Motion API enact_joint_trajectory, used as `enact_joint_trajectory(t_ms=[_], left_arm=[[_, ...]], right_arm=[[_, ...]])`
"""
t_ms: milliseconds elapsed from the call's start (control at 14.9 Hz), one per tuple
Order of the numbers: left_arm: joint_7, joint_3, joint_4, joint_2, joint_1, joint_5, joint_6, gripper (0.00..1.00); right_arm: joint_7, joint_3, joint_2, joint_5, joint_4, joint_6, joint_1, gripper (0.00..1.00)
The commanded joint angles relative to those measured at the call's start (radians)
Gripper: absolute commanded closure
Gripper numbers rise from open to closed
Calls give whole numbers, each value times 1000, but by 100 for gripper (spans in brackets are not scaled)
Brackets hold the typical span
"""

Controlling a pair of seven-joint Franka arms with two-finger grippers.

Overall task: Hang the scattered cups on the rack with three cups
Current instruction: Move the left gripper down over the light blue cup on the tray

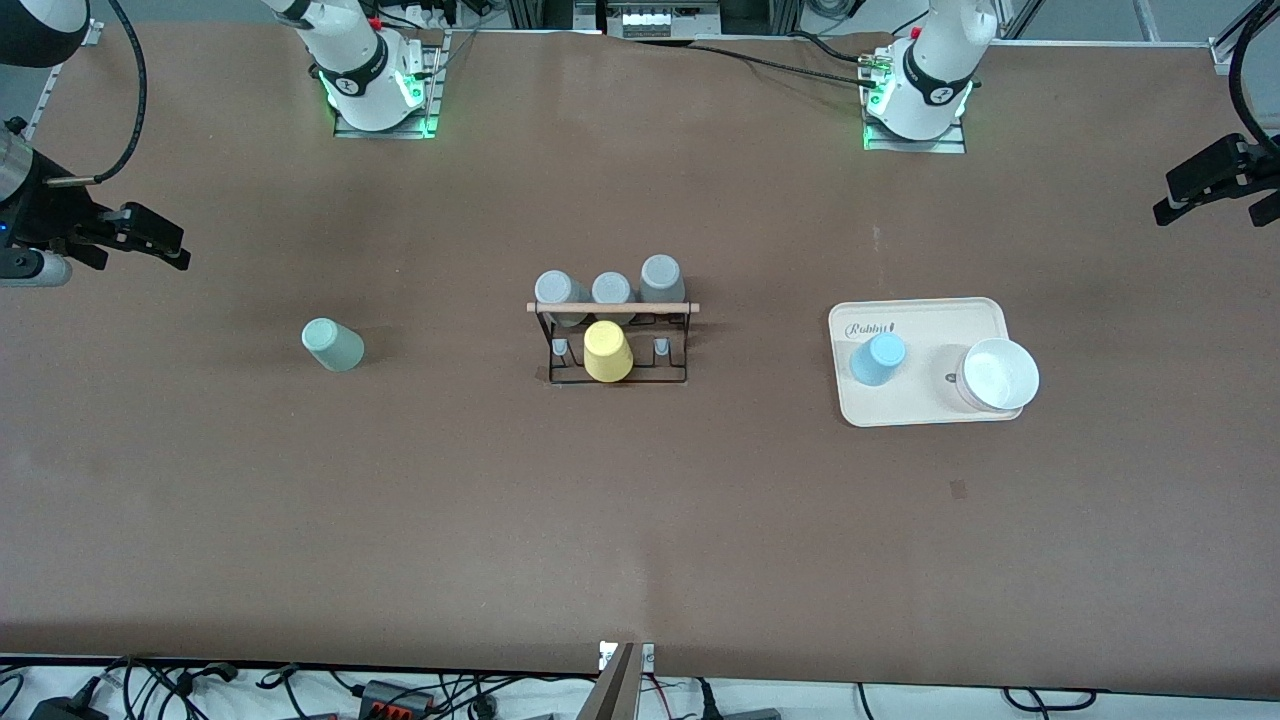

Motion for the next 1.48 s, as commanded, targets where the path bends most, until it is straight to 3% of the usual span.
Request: enact_joint_trajectory(t_ms=[0,403,604,873,1075,1410], left_arm=[[-15,-5,-3,-4,-3,16,-5,0],[-15,-8,-12,30,-9,1,-26,0],[-32,-43,-118,35,-11,-1,-3,0],[-149,-114,-308,33,-11,-1,167,0],[-192,-133,-478,35,-16,-1,366,0],[-381,-227,-603,140,-34,1,643,0]], right_arm=[[-16,14,-9,-9,10,-20,-16,0],[-13,14,-8,-8,16,-20,-17,0],[-13,13,-8,-8,16,-20,-19,0],[-13,14,-8,-8,16,-20,-17,0],[-12,13,-8,-8,16,-18,-19,0],[-12,14,-8,-8,16,-18,-17,0]])
